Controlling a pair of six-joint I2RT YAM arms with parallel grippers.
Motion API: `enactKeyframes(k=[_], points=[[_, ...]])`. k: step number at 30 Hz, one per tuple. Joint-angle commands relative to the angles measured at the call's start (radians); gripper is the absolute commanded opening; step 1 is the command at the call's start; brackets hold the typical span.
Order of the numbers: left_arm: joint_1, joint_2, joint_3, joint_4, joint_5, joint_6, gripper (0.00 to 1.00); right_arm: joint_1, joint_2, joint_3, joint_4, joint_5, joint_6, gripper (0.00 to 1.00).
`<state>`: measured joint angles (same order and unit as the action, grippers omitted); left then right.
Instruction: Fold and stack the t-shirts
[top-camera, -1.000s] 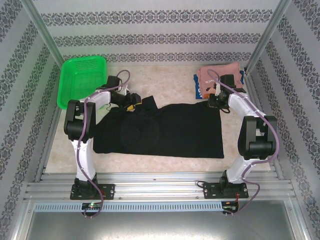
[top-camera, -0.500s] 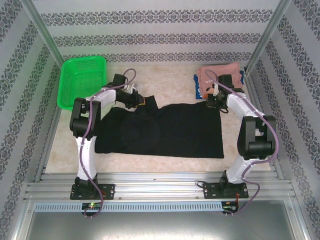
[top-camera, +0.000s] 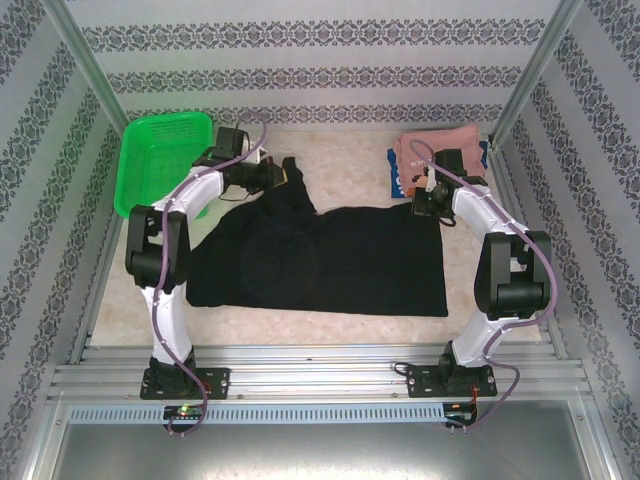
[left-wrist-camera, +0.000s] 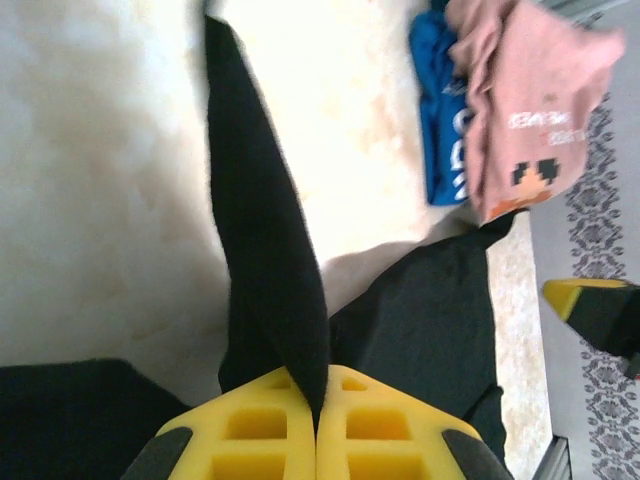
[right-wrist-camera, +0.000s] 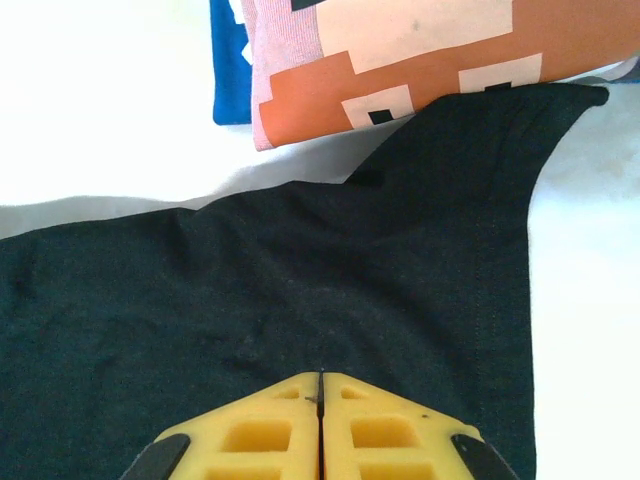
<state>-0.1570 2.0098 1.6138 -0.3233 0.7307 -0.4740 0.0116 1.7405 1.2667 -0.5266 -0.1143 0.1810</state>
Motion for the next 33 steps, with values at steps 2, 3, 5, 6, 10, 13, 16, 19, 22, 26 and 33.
enactKeyframes(k=[2,3,5,6,10,13,16,19,22,26,33], points=[[0.004,-0.093,-0.056,0.112,-0.043,0.041,0.00,0.014,-0.009,0.010,0.000,0.022,0.014,0.10],[0.004,-0.108,-0.072,0.129,-0.051,0.044,0.00,0.014,-0.009,0.011,0.002,0.022,0.015,0.10],[0.004,-0.136,-0.103,0.157,-0.073,0.048,0.00,0.016,-0.006,0.013,0.003,0.022,0.019,0.10],[0.004,-0.149,-0.118,0.167,-0.086,0.052,0.00,0.017,-0.006,0.015,0.004,0.022,0.019,0.10],[0.004,-0.192,-0.165,0.173,-0.120,0.053,0.01,0.020,-0.006,0.017,0.002,0.022,0.018,0.10],[0.000,-0.226,-0.261,0.231,-0.082,0.008,0.04,0.021,-0.008,0.013,0.002,0.025,0.016,0.10],[-0.014,-0.290,-0.410,0.280,-0.077,-0.008,0.07,0.021,-0.009,0.008,0.000,0.026,0.016,0.10],[-0.034,-0.359,-0.563,0.336,-0.049,-0.022,0.11,0.021,-0.009,0.002,0.004,0.025,0.014,0.10],[-0.058,-0.408,-0.684,0.323,-0.045,-0.023,0.17,0.021,-0.001,0.004,0.004,0.025,0.018,0.10],[-0.069,-0.464,-0.811,0.339,-0.049,-0.074,0.43,0.021,0.010,0.012,0.004,0.023,0.023,0.10],[-0.035,-0.542,-0.739,0.284,-0.129,-0.119,0.74,0.027,0.019,0.017,0.002,0.022,0.024,0.10]])
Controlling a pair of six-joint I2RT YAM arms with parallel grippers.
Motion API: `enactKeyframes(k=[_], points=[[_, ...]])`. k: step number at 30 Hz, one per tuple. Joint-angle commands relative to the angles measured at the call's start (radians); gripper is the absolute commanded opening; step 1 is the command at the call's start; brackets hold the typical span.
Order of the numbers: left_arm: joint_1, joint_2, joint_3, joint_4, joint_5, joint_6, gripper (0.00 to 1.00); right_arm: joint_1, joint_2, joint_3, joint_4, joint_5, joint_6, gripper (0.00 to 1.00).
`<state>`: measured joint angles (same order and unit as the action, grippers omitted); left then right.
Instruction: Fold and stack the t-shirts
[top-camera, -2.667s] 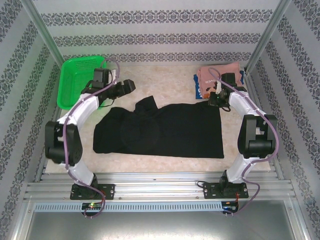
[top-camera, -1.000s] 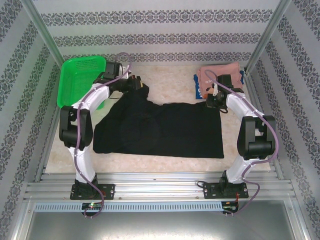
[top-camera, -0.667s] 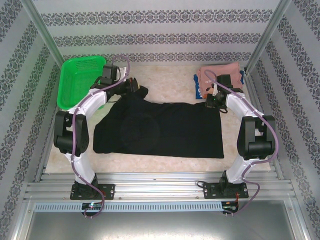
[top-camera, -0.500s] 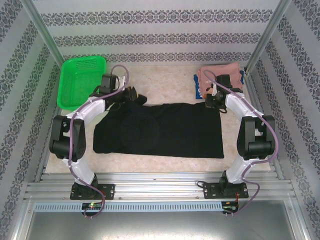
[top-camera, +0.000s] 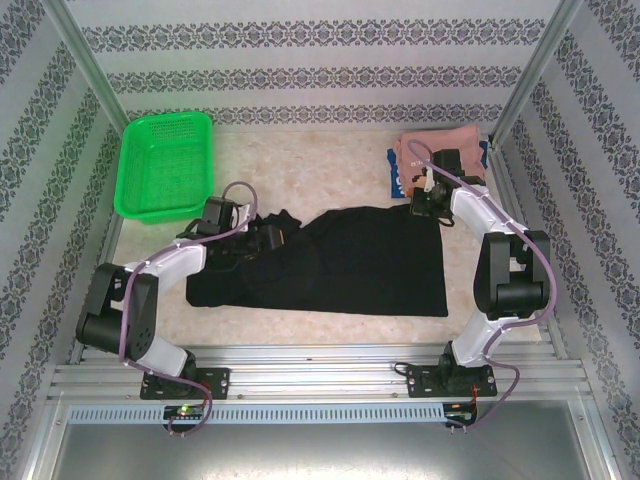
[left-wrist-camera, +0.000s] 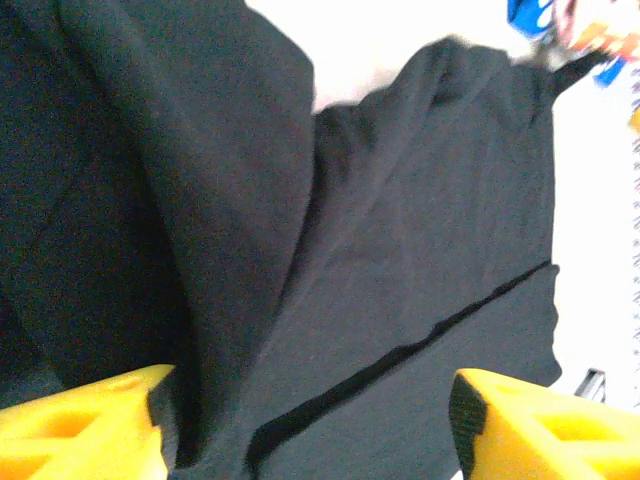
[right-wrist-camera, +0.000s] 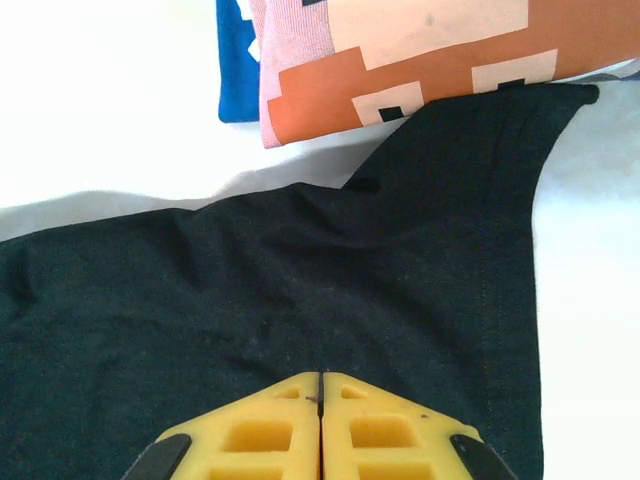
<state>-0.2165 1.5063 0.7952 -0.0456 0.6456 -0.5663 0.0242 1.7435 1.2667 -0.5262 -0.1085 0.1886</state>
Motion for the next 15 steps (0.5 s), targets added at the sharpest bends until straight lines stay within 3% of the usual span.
enactKeyframes(k=[1,7,12,15], points=[[0.033,-0.034,0.110,-0.027,-0.069,-0.027,0.76,0.014,0.014,0.016,0.001,0.017,0.015,0.10],[0.091,0.075,0.303,-0.248,-0.183,0.062,0.76,0.015,0.007,0.006,-0.002,0.021,0.012,0.10],[0.098,0.198,0.426,-0.338,-0.084,0.197,0.74,0.015,0.002,-0.002,-0.004,0.023,0.010,0.10],[0.099,0.281,0.491,-0.431,-0.082,0.256,0.70,0.016,-0.002,-0.007,-0.005,0.026,0.007,0.10]])
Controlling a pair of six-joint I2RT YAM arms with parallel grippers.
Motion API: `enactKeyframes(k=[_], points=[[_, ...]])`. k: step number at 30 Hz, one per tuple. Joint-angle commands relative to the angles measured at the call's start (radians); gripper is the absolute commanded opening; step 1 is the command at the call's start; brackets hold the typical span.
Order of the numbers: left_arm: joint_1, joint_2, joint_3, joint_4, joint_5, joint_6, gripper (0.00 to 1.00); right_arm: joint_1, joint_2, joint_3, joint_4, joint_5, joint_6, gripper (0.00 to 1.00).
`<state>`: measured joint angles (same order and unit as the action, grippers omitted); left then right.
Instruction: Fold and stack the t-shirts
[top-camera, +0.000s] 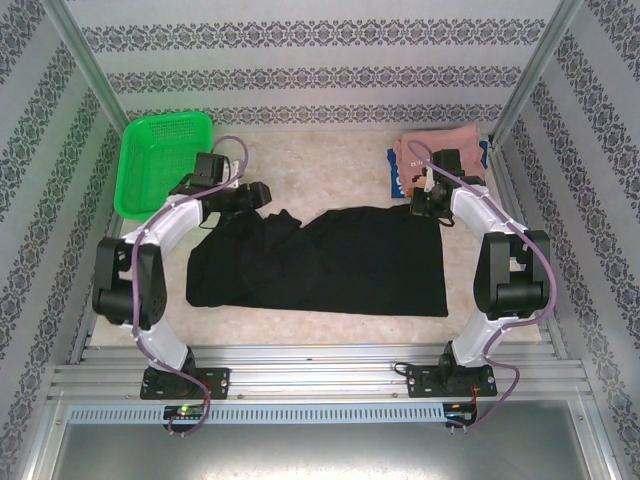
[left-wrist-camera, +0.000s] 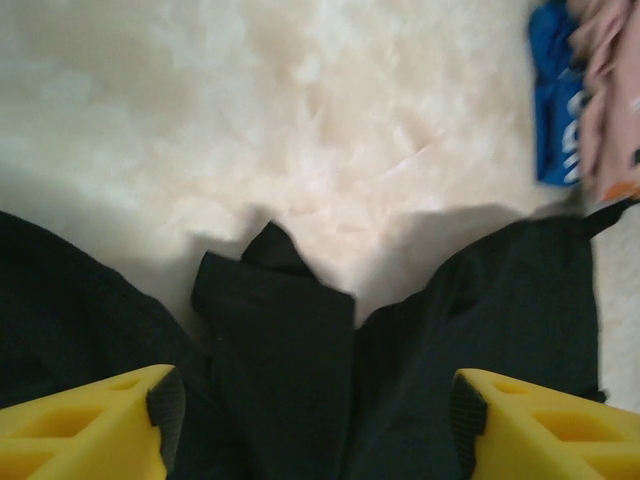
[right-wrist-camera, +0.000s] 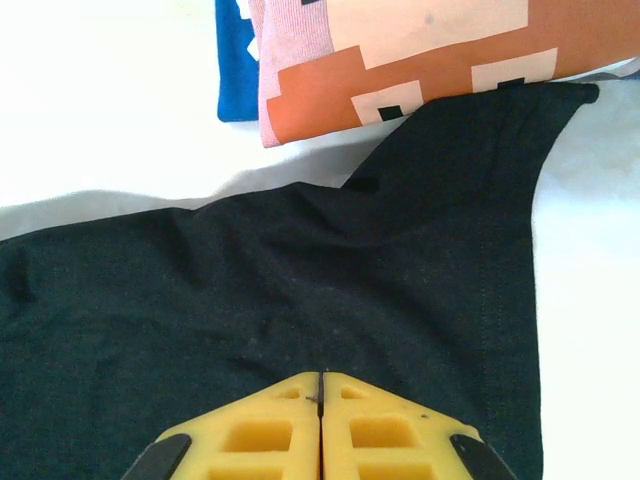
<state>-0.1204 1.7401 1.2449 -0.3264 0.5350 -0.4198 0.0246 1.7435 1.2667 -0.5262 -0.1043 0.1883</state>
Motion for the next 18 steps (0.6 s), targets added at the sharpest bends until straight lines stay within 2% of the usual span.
enactKeyframes(k=[1,4,12,18], points=[[0.002,0.070,0.055,-0.157,0.050,0.102,0.69,0.016,-0.002,-0.009,-0.005,0.022,0.008,0.10],[0.000,0.135,0.106,-0.194,0.143,0.050,0.65,0.015,-0.002,-0.007,-0.012,0.026,0.004,0.09],[-0.001,0.195,0.101,-0.181,0.162,-0.097,0.61,0.015,-0.007,-0.020,-0.012,0.033,-0.003,0.09],[-0.002,0.237,0.157,-0.161,0.163,-0.140,0.58,0.017,-0.004,-0.020,-0.011,0.029,0.000,0.09]])
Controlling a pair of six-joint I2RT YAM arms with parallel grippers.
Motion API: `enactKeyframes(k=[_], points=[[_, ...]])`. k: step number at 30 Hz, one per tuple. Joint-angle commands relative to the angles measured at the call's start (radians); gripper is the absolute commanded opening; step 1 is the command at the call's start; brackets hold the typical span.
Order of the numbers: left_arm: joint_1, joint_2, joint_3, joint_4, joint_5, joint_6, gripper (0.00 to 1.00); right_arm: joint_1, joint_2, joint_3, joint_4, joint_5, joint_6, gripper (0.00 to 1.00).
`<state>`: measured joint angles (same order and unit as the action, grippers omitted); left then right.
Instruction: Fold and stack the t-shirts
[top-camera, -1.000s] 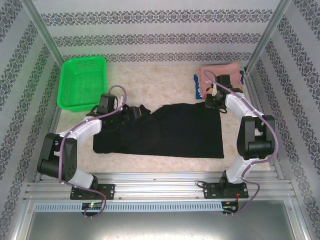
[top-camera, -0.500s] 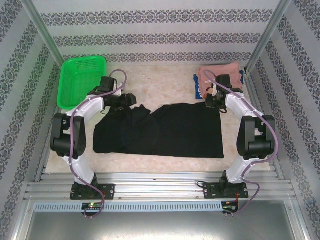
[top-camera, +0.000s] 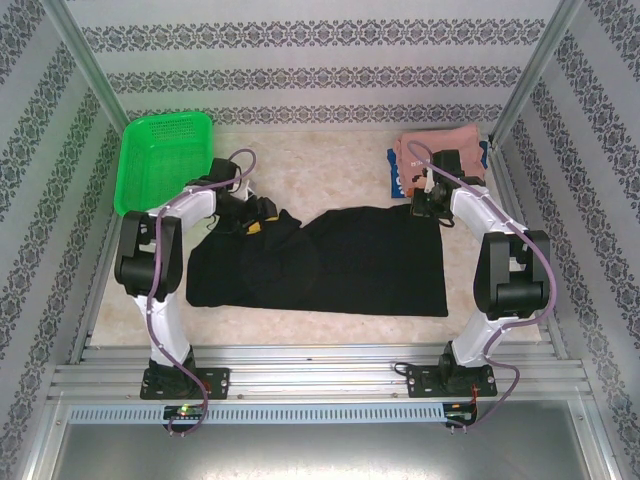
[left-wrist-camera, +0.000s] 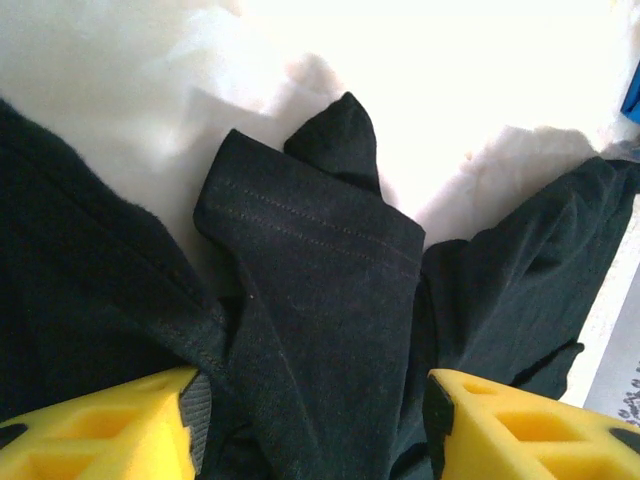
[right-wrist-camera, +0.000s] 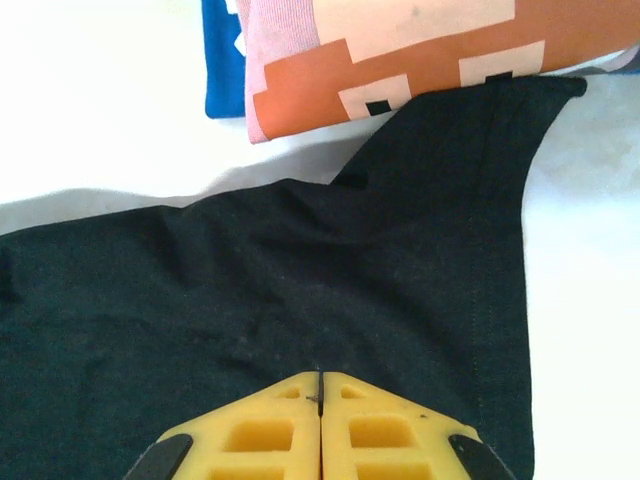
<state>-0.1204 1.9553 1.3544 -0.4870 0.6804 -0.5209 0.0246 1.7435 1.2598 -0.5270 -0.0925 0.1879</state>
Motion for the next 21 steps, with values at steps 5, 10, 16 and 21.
enactKeyframes(k=[5,10,16,21], points=[[-0.002,0.048,0.077,-0.028,0.015,-0.040,0.56,0.017,-0.011,-0.023,-0.010,0.019,-0.001,0.09],[-0.002,0.068,0.088,-0.077,0.000,-0.037,0.51,0.017,-0.011,-0.023,-0.007,0.019,-0.001,0.09],[-0.010,0.102,0.124,-0.147,-0.003,-0.032,0.45,0.018,-0.010,-0.022,-0.008,0.017,-0.001,0.09],[-0.010,0.119,0.131,-0.183,-0.013,-0.027,0.29,0.020,-0.012,-0.023,-0.007,0.016,0.001,0.09]])
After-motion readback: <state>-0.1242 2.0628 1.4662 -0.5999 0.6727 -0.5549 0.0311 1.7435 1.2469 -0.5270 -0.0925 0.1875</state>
